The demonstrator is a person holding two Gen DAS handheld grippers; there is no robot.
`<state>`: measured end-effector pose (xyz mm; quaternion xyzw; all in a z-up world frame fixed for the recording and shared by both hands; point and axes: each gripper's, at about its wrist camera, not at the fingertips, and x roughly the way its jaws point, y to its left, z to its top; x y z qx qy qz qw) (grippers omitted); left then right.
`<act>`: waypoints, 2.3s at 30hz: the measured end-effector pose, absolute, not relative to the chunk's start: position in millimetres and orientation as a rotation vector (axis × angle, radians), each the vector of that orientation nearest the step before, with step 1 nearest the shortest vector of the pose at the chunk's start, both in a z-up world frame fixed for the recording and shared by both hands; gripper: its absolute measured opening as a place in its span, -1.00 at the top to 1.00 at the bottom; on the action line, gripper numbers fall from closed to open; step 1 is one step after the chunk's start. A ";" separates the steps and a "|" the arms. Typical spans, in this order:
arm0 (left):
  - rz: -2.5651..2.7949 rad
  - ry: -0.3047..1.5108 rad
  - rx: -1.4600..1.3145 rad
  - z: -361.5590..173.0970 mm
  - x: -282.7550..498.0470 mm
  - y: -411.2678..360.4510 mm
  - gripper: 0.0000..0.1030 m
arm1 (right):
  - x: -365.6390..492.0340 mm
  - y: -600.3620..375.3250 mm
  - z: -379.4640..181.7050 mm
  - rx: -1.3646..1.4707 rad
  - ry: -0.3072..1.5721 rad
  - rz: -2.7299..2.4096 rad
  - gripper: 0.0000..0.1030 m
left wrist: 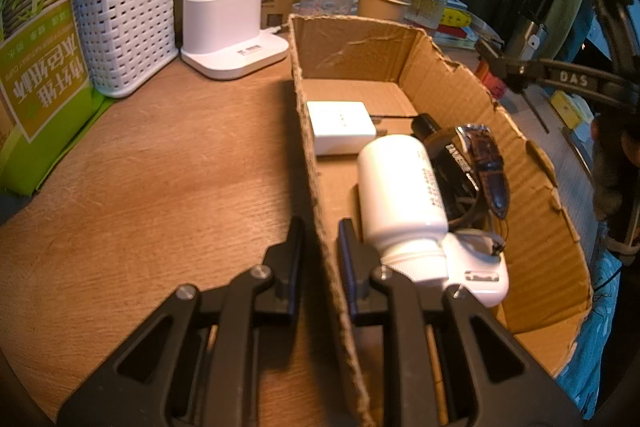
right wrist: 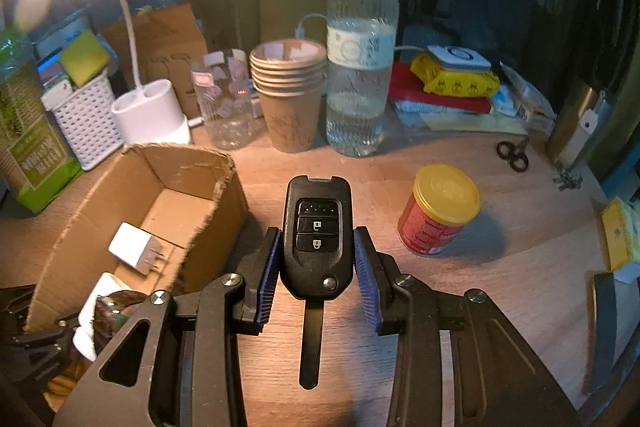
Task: Organize rigid objects
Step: 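Lift the car key with the right tool toward the box, then lower the car key into the box and open the right tool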
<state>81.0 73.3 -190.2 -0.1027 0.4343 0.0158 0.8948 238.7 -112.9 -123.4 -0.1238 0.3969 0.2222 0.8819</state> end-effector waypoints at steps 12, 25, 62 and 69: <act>0.033 0.901 -0.213 -190.2 81.0 73.2 0.64 | 218.6 -95.9 -96.2 -0.260 0.776 0.531 0.26; 0.033 0.901 -0.213 -190.2 81.0 73.4 0.64 | 201.8 -68.1 -85.2 -0.279 0.750 0.618 0.26; 0.033 0.901 -0.213 -190.3 81.3 73.1 0.64 | 187.1 -25.3 -115.3 -0.352 0.828 0.747 0.25; 0.033 0.902 -0.214 -190.5 81.4 73.1 0.64 | 186.2 -25.8 -113.3 -0.352 0.826 0.747 0.24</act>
